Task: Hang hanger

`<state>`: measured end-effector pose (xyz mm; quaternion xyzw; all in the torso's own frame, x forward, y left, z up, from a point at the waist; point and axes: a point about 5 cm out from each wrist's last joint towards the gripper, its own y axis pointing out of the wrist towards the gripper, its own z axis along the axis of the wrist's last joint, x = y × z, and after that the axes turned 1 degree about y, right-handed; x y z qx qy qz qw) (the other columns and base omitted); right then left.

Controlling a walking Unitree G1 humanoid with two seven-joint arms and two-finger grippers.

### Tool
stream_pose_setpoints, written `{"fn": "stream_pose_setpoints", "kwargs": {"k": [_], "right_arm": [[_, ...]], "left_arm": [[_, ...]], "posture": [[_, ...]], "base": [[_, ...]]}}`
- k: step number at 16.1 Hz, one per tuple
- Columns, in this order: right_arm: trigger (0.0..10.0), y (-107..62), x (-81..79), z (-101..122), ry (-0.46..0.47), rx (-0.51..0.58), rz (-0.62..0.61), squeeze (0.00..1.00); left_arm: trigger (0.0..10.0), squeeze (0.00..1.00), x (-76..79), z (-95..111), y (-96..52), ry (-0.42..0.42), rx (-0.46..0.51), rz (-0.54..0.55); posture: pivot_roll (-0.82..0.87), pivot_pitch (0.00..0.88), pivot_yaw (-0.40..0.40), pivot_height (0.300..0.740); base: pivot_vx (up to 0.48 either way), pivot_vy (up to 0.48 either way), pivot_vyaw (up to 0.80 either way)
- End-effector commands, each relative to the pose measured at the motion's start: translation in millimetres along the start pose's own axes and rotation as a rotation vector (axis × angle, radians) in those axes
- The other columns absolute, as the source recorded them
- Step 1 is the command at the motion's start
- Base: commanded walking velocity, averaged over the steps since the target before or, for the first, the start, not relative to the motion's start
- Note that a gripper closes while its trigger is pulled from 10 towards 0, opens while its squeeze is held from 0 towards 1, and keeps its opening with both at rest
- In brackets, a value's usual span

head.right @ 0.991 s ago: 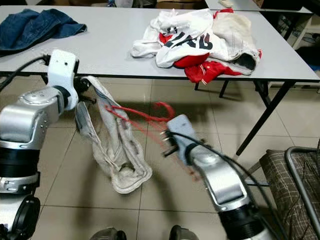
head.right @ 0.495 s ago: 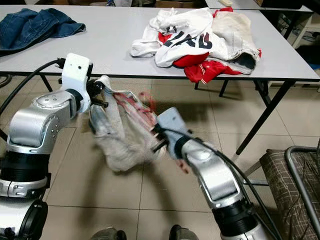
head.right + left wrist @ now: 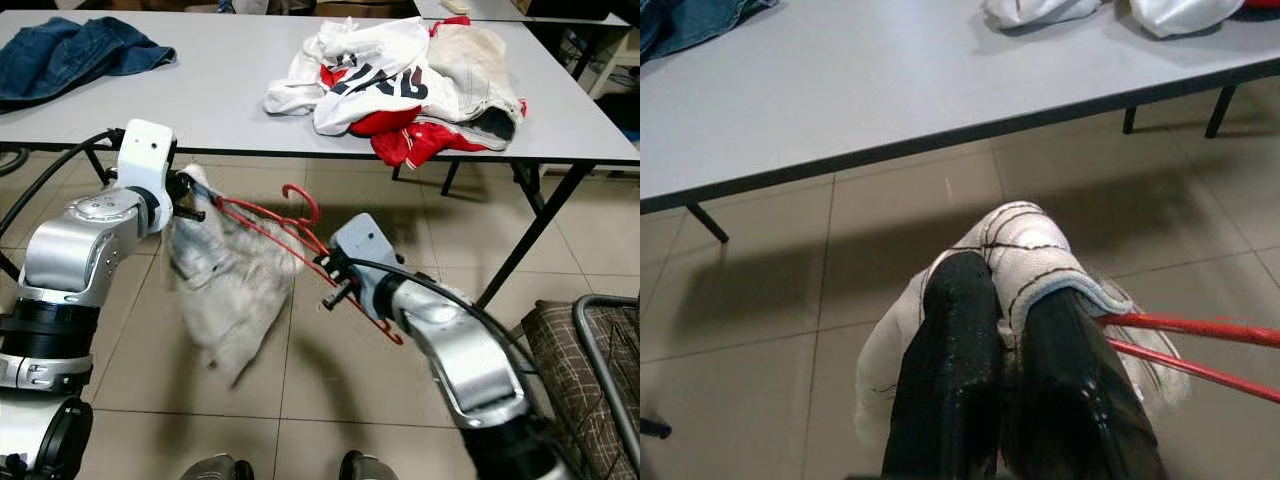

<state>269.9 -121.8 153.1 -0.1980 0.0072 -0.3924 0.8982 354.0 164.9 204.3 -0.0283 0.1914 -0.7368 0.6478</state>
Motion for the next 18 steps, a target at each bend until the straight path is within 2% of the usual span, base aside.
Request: {"fn": "stream_pose_setpoints", "kwargs": {"k": [1, 5, 10, 13, 16, 18], "right_arm": [[10.0, -4.8, -2.9, 2, 0.0, 0.01, 0.047, 0.0], [10.0, -9.9, -7.9, 1, -0.01, 0.004, 0.116, 0.0], [10.0, -16.7, -4.4, 6, -0.009, 0.013, 0.133, 0.0], [10.0, -18.1, -7.9, 6, -0.014, 0.004, 0.165, 0.0], [10.0, -10.7, -8.9, 1, -0.001, -0.026, 0.142, 0.0], [10.0, 7.5, -7.6, -4, 0.066, -0.06, 0.043, 0.0]], "left_arm": [[10.0, 0.0, -2.3, 16, -2.3, 0.028, 0.072, 0.009], [10.0, 0.0, -6.0, 17, -3.3, 0.039, 0.075, 0.013], [10.0, 0.0, -12.0, 16, -3.4, 0.042, 0.071, 0.03], [10.0, 0.0, -12.2, 17, -2.9, 0.04, 0.072, 0.03], [10.0, 0.0, -5.8, 21, -5.7, 0.041, 0.096, -0.013], [10.0, 0.0, 3.5, 27, -12.2, 0.032, 0.116, -0.07]], "posture": [[-0.05, 0.065, 0.055, 0.74], [-0.04, 0.067, 0.055, 0.74], [-0.04, 0.069, 0.053, 0.74], [-0.05, 0.07, 0.051, 0.74], [-0.04, 0.069, 0.05, 0.74], [-0.04, 0.069, 0.051, 0.74]], "base": [[0.0, 0.0, 0.0], [0.0, 0.0, 0.0], [0.0, 0.0, 0.0], [0.0, 0.0, 0.0], [0.0, 0.0, 0.0], [0.0, 0.0, 0.0]]}}
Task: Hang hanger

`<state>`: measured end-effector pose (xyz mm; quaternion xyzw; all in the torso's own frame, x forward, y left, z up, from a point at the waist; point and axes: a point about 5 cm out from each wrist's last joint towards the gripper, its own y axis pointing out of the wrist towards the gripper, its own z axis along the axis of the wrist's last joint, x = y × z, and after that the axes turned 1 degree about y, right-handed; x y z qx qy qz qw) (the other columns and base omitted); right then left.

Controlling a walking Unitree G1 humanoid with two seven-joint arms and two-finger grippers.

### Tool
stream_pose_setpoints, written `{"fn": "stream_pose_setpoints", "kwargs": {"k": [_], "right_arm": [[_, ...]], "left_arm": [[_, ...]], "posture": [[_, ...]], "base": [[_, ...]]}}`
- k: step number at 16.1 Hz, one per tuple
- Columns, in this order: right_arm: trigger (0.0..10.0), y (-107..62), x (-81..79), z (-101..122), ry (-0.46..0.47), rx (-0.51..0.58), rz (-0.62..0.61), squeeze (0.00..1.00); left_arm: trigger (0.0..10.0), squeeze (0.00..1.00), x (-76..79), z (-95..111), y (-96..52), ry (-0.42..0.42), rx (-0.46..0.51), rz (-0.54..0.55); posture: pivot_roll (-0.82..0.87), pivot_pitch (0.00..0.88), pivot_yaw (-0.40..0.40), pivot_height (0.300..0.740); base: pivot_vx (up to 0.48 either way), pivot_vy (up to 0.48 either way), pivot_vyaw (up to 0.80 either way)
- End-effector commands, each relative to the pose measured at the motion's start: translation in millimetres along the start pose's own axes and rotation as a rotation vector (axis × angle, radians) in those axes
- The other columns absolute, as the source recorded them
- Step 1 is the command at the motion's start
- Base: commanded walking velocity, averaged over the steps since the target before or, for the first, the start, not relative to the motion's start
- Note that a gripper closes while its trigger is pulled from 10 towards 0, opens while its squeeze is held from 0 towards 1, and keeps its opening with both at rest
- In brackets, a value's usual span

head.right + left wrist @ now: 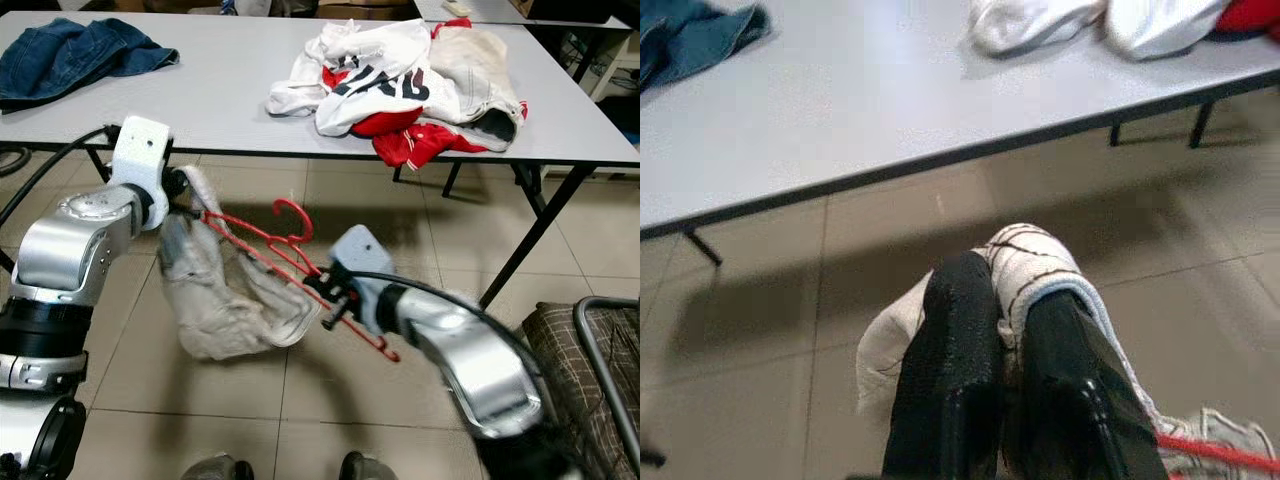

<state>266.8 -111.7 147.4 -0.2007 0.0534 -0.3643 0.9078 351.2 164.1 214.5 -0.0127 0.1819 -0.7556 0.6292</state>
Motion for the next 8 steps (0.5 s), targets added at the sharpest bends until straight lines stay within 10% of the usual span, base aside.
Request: {"fn": "stream_pose_setpoints", "kwargs": {"k": [1, 8], "right_arm": [[10.0, 7.6, 1.8, -1, 0.023, -0.021, -0.058, 0.0], [10.0, 34.4, 7.2, 9, 0.093, 0.054, -0.292, 0.0]], "left_arm": [[10.0, 0.0, 7.9, 18, -7.5, 0.011, 0.073, -0.037], [10.0, 0.0, 15.9, 7, -19.7, 0.048, 0.04, -0.048]], "posture": [[-0.04, 0.069, 0.051, 0.74], [-0.04, 0.073, 0.043, 0.74]], "base": [[0.0, 0.0, 0.0], [0.0, 0.0, 0.0]]}}
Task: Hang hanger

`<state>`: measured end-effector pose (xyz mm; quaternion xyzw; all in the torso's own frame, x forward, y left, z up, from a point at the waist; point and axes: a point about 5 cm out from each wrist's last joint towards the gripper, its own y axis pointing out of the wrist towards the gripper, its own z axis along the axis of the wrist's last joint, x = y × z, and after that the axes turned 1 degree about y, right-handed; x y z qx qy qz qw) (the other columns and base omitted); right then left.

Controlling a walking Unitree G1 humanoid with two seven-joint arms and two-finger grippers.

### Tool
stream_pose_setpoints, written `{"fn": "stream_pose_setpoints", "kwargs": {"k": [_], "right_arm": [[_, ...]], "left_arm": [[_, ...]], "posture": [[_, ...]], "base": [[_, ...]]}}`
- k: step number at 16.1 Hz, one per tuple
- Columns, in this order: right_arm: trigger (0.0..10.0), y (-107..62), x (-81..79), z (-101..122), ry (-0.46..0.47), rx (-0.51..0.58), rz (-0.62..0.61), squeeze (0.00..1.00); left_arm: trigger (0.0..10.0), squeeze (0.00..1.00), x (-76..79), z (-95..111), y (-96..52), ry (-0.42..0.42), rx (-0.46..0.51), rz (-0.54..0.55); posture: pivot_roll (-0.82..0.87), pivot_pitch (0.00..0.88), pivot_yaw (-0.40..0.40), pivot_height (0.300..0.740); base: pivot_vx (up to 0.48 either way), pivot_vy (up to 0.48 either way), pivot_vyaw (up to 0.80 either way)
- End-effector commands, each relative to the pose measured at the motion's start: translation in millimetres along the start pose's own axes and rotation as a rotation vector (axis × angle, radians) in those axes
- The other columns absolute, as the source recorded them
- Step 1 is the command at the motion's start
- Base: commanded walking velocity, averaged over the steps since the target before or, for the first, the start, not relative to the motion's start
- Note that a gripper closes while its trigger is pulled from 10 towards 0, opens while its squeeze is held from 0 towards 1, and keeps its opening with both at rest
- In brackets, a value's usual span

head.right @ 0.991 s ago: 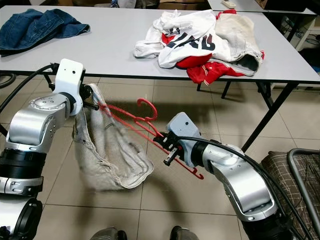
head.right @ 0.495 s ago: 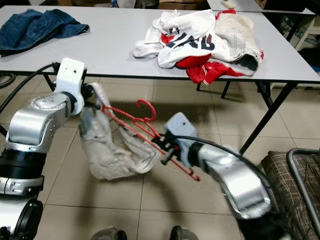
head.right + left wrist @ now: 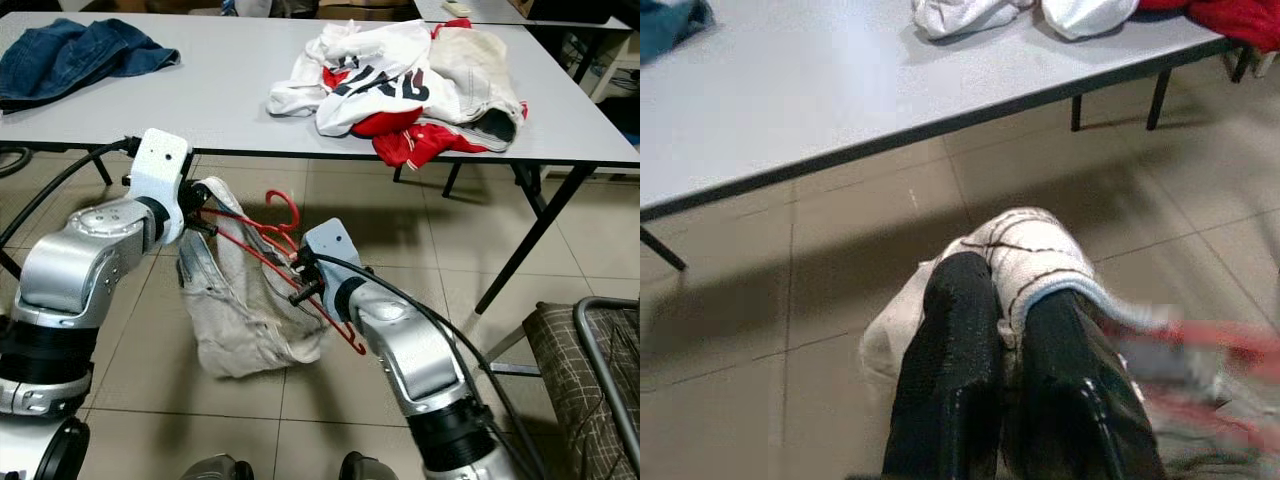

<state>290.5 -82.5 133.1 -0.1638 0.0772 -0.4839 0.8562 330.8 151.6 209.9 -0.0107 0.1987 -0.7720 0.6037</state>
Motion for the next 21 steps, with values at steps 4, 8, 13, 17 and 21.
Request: {"fn": "stream_pose_setpoints", "kwargs": {"k": [4, 8, 13, 17, 21], "right_arm": [[10.0, -1.0, 23.5, 32, 0.073, 0.26, -0.106, 0.0], [10.0, 3.4, 7.0, 29, -0.009, 0.246, 0.011, 0.0], [10.0, 10.0, 2.6, 24, -0.03, 0.209, -0.016, 0.0], [10.0, 2.5, 8.0, 52, 0.034, 0.408, -0.007, 0.0], [10.0, -3.5, -0.4, 62, 0.027, 0.489, 0.084, 0.0]], "left_arm": [[10.0, 0.0, 15.4, 17, -21.5, -0.113, 0.102, -0.143], [10.0, 0.0, 19.6, 22, -20.8, -0.159, 0.118, -0.151], [10.0, 0.0, 26.4, 19, -27.0, -0.073, 0.085, -0.209], [10.0, 0.0, 15.8, -7, -18.9, 0.051, -0.028, -0.087], [10.0, 1.0, 14.4, -21, -16.1, 0.064, -0.047, -0.119]], "posture": [[-0.04, 0.071, 0.035, 0.74], [-0.04, 0.071, 0.03, 0.74], [-0.04, 0.071, 0.032, 0.74], [-0.04, 0.068, 0.038, 0.74], [-0.04, 0.068, 0.038, 0.74]], "base": [[0.0, 0.0, 0.0], [0.0, 0.0, 0.0], [0.0, 0.0, 0.0], [0.0, 0.0, 0.0], [0.0, 0.0, 0.0]]}}
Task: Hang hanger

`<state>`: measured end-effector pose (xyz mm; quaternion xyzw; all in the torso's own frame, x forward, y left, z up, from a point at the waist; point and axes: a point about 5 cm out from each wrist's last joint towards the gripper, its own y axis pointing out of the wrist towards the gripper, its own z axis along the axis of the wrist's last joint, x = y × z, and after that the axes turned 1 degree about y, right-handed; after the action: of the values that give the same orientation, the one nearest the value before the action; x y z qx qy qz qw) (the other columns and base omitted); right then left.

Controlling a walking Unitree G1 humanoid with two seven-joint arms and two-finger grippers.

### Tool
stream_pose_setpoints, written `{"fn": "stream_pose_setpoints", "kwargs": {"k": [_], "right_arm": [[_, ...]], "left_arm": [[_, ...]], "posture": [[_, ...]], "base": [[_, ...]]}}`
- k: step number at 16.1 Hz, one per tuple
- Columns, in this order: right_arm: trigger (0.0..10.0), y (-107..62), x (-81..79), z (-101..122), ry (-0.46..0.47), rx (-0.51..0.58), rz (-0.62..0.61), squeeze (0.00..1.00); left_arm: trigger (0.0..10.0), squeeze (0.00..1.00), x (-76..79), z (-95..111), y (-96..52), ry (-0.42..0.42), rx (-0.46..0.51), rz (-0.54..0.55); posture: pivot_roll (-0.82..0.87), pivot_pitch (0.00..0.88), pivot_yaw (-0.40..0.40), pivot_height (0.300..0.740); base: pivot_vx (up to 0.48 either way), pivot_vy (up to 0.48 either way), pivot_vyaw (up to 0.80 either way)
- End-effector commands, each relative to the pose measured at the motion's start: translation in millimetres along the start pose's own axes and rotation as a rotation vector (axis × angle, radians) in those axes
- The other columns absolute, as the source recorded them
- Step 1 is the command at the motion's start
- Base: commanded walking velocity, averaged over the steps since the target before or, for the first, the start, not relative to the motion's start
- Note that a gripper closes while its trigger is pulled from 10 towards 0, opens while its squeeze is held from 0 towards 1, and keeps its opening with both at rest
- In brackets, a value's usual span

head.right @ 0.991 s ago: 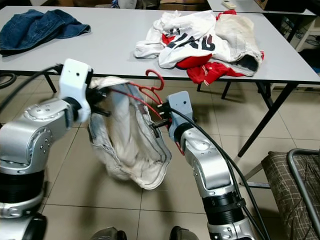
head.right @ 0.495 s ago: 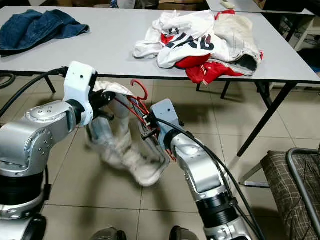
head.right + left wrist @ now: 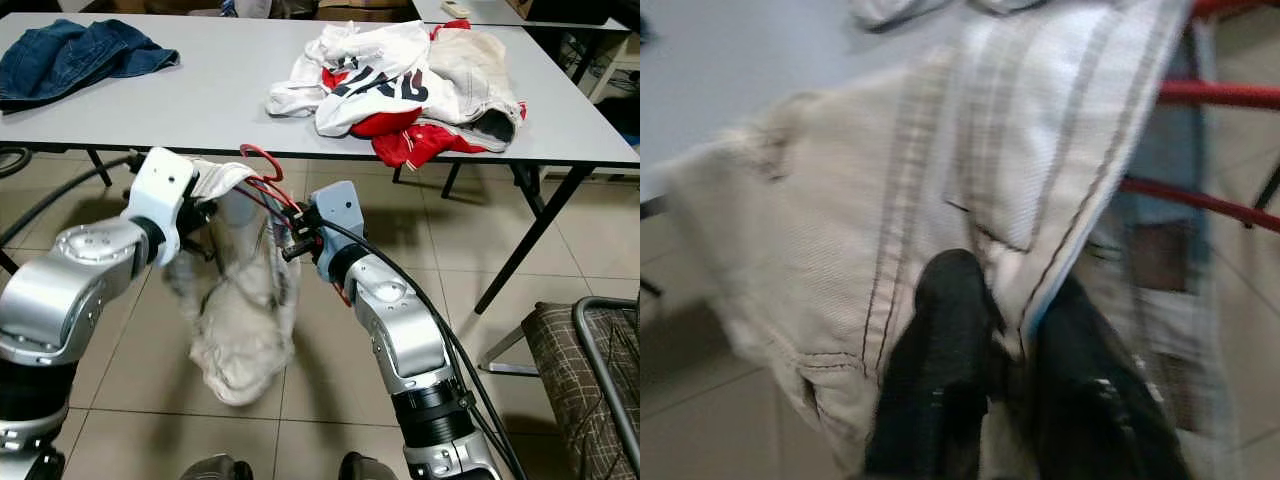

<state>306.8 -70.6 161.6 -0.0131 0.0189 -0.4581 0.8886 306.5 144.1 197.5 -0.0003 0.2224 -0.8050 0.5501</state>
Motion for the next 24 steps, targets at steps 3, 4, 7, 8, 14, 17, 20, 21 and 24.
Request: {"fn": "stream_pose_setpoints", "kwargs": {"k": [3, 4, 7, 8, 14, 17, 20, 21, 24], "right_arm": [[10.0, -3.1, -5.3, 34, -0.004, 0.204, 0.055, 0.0], [10.0, -3.5, -4.9, 34, -0.005, 0.205, 0.059, 0.0], [10.0, -4.9, -0.9, 34, -0.005, 0.212, 0.055, 0.0], [10.0, -5.2, 0.4, 34, -0.004, 0.22, 0.053, 0.0], [10.0, -7.6, 5.3, 31, -0.009, 0.226, 0.05, 0.0], [10.0, -10.4, 6.9, 29, -0.015, 0.224, 0.067, 0.0], [10.0, -12.4, 9.3, 27, -0.023, 0.218, 0.086, 0.0], [10.0, -12.5, 9.7, 26, -0.024, 0.217, 0.088, 0.0], [10.0, -14.2, 12.9, 25, -0.039, 0.208, 0.098, 0.0]], "left_arm": [[10.0, 1.0, 0.4, -6, 3.0, -0.009, 0.037, -0.041], [10.0, 1.0, -0.5, -6, 3.7, -0.009, 0.058, -0.035], [10.0, 1.0, -4.8, 2, 3.9, -0.01, 0.152, -0.033], [10.0, 1.0, -3.2, 8, 1.8, -0.013, 0.209, -0.074], [10.0, 1.0, 6.4, 11, -14.0, 0.059, 0.317, -0.298], [10.0, 1.0, -1.5, 13, -19.9, 0.03, 0.383, -0.337], [10.0, 1.0, -21.7, 27, -34.2, -0.035, 0.492, -0.392], [10.0, 1.0, -24.2, 29, -37.1, -0.041, 0.51, -0.412], [10.0, 1.0, -43.2, 43, -46.1, -0.072, 0.583, -0.477]], "posture": [[-0.03, 0.066, 0.038, 0.74], [-0.04, 0.066, 0.038, 0.74], [-0.03, 0.062, 0.038, 0.74], [-0.03, 0.061, 0.038, 0.74], [-0.03, 0.06, 0.04, 0.74], [-0.03, 0.066, 0.041, 0.74], [-0.03, 0.066, 0.037, 0.74], [-0.03, 0.066, 0.036, 0.74], [-0.04, 0.064, 0.034, 0.74]], "base": [[0.0, 0.0, 0.0], [0.0, 0.0, 0.0], [0.0, 0.0, 0.0], [0.0, 0.0, 0.0], [0.0, 0.0, 0.0], [0.0, 0.0, 0.0], [0.0, 0.0, 0.0], [0.0, 0.0, 0.0], [0.0, 0.0, 0.0]]}}
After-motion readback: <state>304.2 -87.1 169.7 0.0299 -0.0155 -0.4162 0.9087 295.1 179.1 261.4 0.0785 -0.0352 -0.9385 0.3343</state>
